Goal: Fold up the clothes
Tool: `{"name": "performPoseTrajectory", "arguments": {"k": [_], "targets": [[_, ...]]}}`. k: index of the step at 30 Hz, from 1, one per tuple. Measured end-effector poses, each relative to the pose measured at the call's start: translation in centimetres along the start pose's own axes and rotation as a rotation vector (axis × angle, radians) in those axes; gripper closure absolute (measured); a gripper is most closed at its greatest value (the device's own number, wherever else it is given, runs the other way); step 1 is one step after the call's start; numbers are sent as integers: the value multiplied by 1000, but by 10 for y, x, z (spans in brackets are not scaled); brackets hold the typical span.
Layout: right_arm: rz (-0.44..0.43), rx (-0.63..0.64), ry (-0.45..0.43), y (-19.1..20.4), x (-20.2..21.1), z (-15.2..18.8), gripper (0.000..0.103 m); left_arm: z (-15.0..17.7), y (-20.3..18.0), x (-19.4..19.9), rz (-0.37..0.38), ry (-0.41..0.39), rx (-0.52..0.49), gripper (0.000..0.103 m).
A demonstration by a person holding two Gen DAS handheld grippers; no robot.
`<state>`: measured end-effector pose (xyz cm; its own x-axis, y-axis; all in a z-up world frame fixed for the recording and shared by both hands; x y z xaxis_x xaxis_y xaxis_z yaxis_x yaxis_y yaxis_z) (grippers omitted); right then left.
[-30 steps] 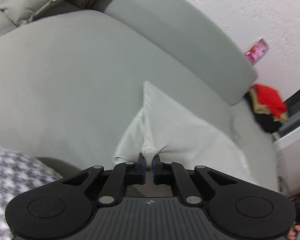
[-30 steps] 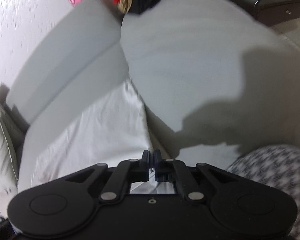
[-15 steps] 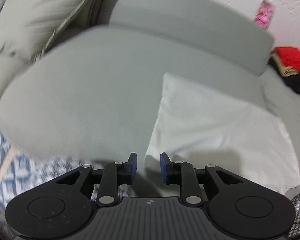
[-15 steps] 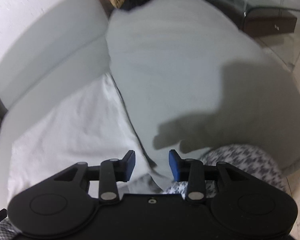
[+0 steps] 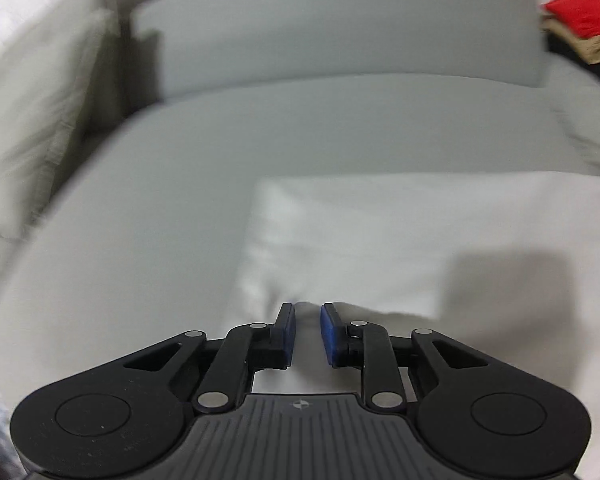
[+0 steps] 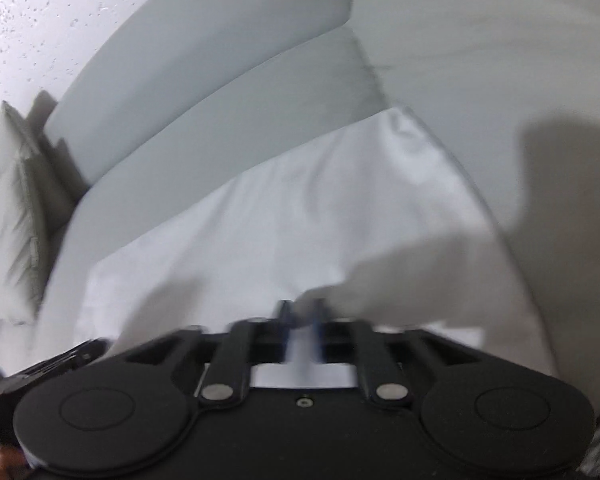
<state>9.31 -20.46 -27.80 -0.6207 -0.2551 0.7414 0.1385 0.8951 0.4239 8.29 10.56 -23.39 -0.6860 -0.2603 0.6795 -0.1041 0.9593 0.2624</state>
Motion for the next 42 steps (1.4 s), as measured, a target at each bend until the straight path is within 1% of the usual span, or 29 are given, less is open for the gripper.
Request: {"name": "performPoseTrajectory", "arguments": {"k": [1, 2, 3, 4, 5, 6, 7, 8, 9, 11, 12, 13, 16, 17, 18, 20, 21, 22, 25, 31, 32, 33, 35, 36, 37, 41, 42], "targets": [[61, 17, -20, -10, 2, -4, 103, 1, 13, -4, -64, 7, -23, 80], [128, 28, -35, -24, 4, -9, 100, 2, 24, -7, -101, 22, -26, 86], [169, 22, -38, -37, 6, -13, 98, 4, 35, -11, -118, 43, -14, 88], [159, -7, -38, -44, 9, -18, 98, 3, 42, -11, -105, 48, 13, 90], [140, -40, -37, -50, 12, -23, 98, -1, 46, -7, -64, 37, 54, 89], [120, -73, -36, -55, 15, -28, 95, -8, 46, 0, -26, 6, 69, 88], [100, -106, -36, -60, 18, -34, 91, -16, 42, 9, 8, -43, 61, 88], [77, -110, -59, -59, 22, -40, 81, -24, 35, 18, 54, -84, 52, 83], [60, -102, -84, -57, 23, -48, 71, -32, 27, 24, 117, -109, 52, 81], [40, -85, -119, -55, 17, -66, 66, -49, 11, 25, 243, -128, 79, 75], [38, -78, -126, -56, 10, -76, 66, -56, 4, 21, 279, -132, 80, 75], [36, -71, -133, -58, 3, -86, 66, -63, -3, 14, 292, -132, 71, 75], [60, -111, -113, -64, -31, -109, 68, -73, -13, -19, 272, -102, 44, 77], [64, -126, -105, -65, -39, -115, 72, -71, -13, -30, 269, -76, 71, 78], [63, -137, -101, -63, -46, -117, 74, -68, -11, -41, 266, -44, 109, 81], [57, -150, -96, -57, -60, -120, 77, -60, -5, -53, 234, 10, 155, 88], [59, -159, -89, -58, -63, -119, 81, -55, -3, -58, 213, 35, 173, 89], [60, -176, -86, -61, -63, -118, 83, -53, -1, -60, 194, 45, 174, 89], [47, -205, -73, -64, -66, -117, 85, -53, -2, -59, 149, 40, 150, 89], [25, -186, -53, -56, -69, -112, 86, -52, -9, -58, 87, 45, 148, 89], [25, -189, -54, -56, -69, -111, 90, -52, -9, -56, 81, 45, 142, 89], [25, -193, -56, -55, -69, -111, 99, -52, -9, -56, 74, 46, 135, 89], [45, -183, -74, -55, -68, -112, 100, -53, -4, -55, 58, 40, 139, 90], [72, -167, -104, -56, -64, -114, 100, -53, 0, -55, 50, 35, 143, 91], [101, -150, -139, -57, -58, -116, 100, -54, 4, -54, 42, 30, 148, 95], [178, -78, -201, -56, -48, -115, 101, -57, 18, -52, 8, 11, 167, 97], [197, -59, -204, -55, -48, -115, 101, -58, 22, -52, -1, 6, 171, 97]]}}
Point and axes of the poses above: each gripper's, at about its wrist camera, not at the fingertips, and x roughly against the way its jaws point, y to its left, z to its underside, the point moved 9 cm from there along -x, roughly the way its jaws point, and after that the axes turned 5 degrees about -y, right-handed, at the moved point
